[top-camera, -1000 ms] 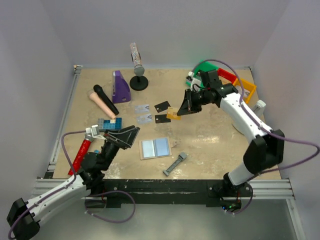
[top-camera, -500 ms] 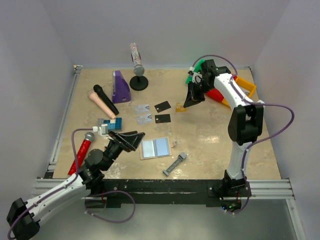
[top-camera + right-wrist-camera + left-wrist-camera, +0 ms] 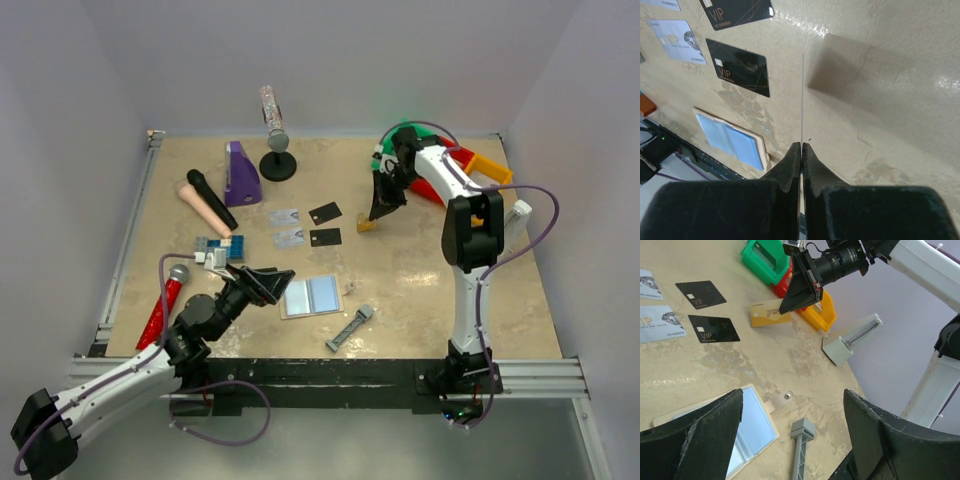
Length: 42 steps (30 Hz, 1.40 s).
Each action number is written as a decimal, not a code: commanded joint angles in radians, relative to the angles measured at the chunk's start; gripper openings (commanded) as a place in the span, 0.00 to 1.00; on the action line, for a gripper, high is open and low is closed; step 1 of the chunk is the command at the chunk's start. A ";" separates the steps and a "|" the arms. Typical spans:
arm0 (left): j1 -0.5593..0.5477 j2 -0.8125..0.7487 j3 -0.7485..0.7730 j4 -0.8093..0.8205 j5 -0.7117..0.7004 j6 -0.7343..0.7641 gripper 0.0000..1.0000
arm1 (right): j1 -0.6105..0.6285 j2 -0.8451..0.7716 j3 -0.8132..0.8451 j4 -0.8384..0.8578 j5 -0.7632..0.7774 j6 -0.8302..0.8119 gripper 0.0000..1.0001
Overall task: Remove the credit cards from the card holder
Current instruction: Place the credit card at the center of the board.
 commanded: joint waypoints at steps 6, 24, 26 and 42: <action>0.005 0.048 0.020 0.061 0.015 0.016 0.86 | 0.001 0.051 0.086 -0.043 -0.052 0.026 0.00; 0.004 0.113 0.011 0.118 0.030 0.012 0.86 | 0.003 0.076 0.126 -0.067 -0.053 0.045 0.19; 0.004 0.111 0.011 0.115 0.032 0.014 0.86 | 0.003 0.077 0.126 -0.067 -0.049 0.045 0.21; 0.004 0.116 0.018 0.105 0.039 0.012 0.88 | -0.094 -0.007 0.056 -0.032 -0.001 0.091 0.39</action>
